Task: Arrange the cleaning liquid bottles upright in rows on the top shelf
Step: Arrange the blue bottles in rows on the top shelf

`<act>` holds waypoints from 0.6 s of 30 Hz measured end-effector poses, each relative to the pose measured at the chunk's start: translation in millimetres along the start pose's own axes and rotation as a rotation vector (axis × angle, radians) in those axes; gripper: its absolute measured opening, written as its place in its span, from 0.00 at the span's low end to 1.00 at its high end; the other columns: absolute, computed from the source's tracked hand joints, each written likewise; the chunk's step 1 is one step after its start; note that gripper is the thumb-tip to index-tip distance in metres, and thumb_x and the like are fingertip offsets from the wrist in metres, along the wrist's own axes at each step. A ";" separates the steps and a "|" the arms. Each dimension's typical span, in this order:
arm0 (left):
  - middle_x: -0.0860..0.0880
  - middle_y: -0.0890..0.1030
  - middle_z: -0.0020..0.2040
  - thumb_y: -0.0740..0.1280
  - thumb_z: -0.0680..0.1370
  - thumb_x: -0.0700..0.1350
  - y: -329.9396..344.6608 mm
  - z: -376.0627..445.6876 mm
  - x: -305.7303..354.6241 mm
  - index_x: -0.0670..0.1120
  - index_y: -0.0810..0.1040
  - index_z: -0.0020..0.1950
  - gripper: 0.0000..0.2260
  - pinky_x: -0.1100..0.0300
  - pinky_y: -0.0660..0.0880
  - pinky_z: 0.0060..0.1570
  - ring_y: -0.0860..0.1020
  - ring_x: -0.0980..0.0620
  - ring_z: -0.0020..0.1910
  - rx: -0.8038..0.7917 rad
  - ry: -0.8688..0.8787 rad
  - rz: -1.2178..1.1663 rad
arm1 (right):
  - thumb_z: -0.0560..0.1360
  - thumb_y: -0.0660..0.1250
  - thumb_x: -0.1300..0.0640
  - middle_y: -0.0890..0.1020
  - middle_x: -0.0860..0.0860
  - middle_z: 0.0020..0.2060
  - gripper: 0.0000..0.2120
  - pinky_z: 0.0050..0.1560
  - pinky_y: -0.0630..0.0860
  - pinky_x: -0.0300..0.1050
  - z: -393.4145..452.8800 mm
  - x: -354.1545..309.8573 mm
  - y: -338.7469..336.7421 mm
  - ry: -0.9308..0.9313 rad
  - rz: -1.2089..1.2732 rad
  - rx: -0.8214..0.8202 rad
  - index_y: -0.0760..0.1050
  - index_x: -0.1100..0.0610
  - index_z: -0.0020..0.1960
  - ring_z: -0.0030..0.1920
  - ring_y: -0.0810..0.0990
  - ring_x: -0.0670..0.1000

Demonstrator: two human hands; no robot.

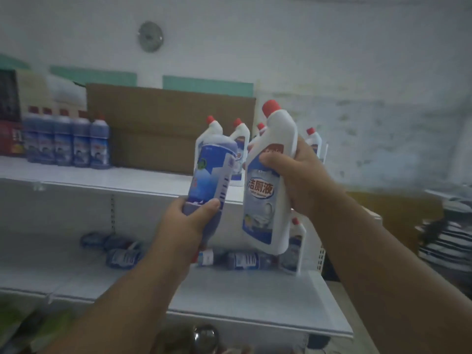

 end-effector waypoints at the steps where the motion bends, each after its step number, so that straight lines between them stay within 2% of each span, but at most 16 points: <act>1: 0.40 0.83 0.46 0.77 0.68 0.53 -2.8 8.0 7.4 0.47 0.77 0.53 0.19 0.56 0.75 0.32 0.79 0.47 0.36 0.003 0.015 0.024 | 0.73 0.71 0.61 0.83 0.57 0.48 0.20 0.43 0.84 0.55 9.5 -5.4 4.9 -0.015 0.012 -0.002 0.72 0.51 0.63 0.47 0.85 0.58; 5: 0.44 0.81 0.38 0.73 0.64 0.58 -22.1 46.3 21.7 0.48 0.78 0.51 0.21 0.57 0.72 0.29 0.74 0.47 0.31 -0.001 0.065 0.169 | 0.76 0.71 0.59 0.83 0.54 0.46 0.14 0.39 0.84 0.48 45.3 -9.6 22.2 -0.059 0.006 0.020 0.73 0.46 0.57 0.46 0.85 0.55; 8: 0.44 0.81 0.39 0.77 0.69 0.57 -38.4 88.2 24.1 0.49 0.77 0.52 0.18 0.60 0.71 0.25 0.74 0.49 0.29 -0.020 0.084 0.306 | 0.76 0.71 0.57 0.83 0.54 0.48 0.14 0.45 0.84 0.54 75.5 2.7 33.6 -0.052 0.021 0.048 0.72 0.45 0.57 0.48 0.85 0.55; 11: 0.45 0.82 0.42 0.75 0.72 0.57 -51.1 140.2 25.1 0.50 0.76 0.52 0.16 0.59 0.72 0.25 0.77 0.49 0.32 -0.070 0.083 0.464 | 0.76 0.72 0.55 0.84 0.53 0.50 0.16 0.49 0.83 0.60 109.3 17.5 43.6 -0.037 0.023 0.070 0.73 0.45 0.60 0.50 0.85 0.56; 15: 0.46 0.82 0.42 0.77 0.67 0.55 -55.5 207.4 26.6 0.50 0.77 0.50 0.18 0.57 0.74 0.30 0.80 0.48 0.36 -0.153 0.098 0.627 | 0.77 0.71 0.55 0.83 0.53 0.49 0.17 0.48 0.83 0.58 143.5 36.7 48.3 -0.040 -0.032 0.142 0.72 0.47 0.63 0.49 0.85 0.55; 18: 0.46 0.83 0.43 0.77 0.66 0.55 -49.0 249.6 20.6 0.51 0.77 0.49 0.17 0.59 0.76 0.27 0.82 0.46 0.37 -0.282 0.105 0.775 | 0.77 0.70 0.56 0.85 0.50 0.45 0.13 0.44 0.84 0.52 162.7 52.9 47.1 -0.033 -0.056 0.174 0.74 0.48 0.60 0.47 0.86 0.54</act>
Point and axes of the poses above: each hand's wrist, its own z-axis towards the middle knuckle, its own y-axis out of the palm, x = y × z, the point moved 6 cm from there along z, towards the middle knuckle
